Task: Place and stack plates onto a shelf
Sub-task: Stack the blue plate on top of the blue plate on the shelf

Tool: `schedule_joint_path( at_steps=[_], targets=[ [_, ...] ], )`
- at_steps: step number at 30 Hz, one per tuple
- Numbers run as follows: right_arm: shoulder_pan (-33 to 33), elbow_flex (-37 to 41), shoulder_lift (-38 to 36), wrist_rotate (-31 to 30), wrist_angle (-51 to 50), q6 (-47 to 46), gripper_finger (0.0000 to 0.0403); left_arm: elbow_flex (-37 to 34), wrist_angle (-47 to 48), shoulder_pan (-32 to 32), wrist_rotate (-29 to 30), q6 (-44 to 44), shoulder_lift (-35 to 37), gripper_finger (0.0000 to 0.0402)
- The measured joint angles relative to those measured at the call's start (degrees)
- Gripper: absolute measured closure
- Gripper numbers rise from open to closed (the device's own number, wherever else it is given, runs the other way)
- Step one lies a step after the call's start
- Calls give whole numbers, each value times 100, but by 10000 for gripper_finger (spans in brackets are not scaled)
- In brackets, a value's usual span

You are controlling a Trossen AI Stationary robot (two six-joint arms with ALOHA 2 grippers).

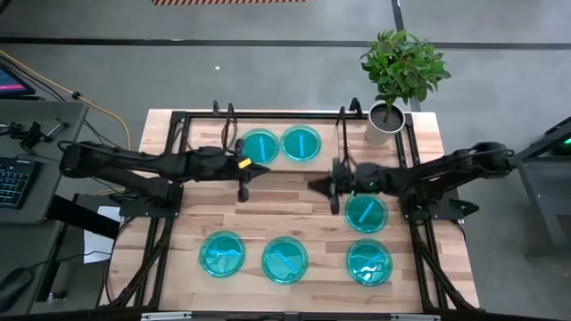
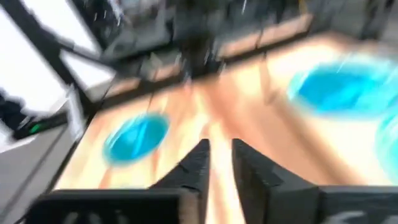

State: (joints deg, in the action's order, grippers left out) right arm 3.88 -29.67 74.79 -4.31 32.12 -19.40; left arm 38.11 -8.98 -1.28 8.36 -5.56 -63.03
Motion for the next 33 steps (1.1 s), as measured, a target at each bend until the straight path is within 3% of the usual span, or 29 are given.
schedule_joint_path(
  at_steps=[4, 11, 20, 26, 33],
  targets=[
    [534, -166, 559, 57, -671, -1060, 284, 2, -3, 117, 2, 0, 382, 401],
    [1080, -1379, 1800, 751, -2069, -2265, 219, 2, -8, 371, -2, -81, 492, 401],
    [1205, -2527, 3037, 853, -2625, -2976, 212, 2, 12, 553, -3, -216, 492, 401],
    [1236, -2651, 3454, 854, -2633, -3323, 212, 2, 10, 627, 17, -312, 492, 401],
    [1350, -2662, 3545, 856, -2544, -3111, 221, 2, 10, 634, 184, -326, 492, 401]
  ],
)
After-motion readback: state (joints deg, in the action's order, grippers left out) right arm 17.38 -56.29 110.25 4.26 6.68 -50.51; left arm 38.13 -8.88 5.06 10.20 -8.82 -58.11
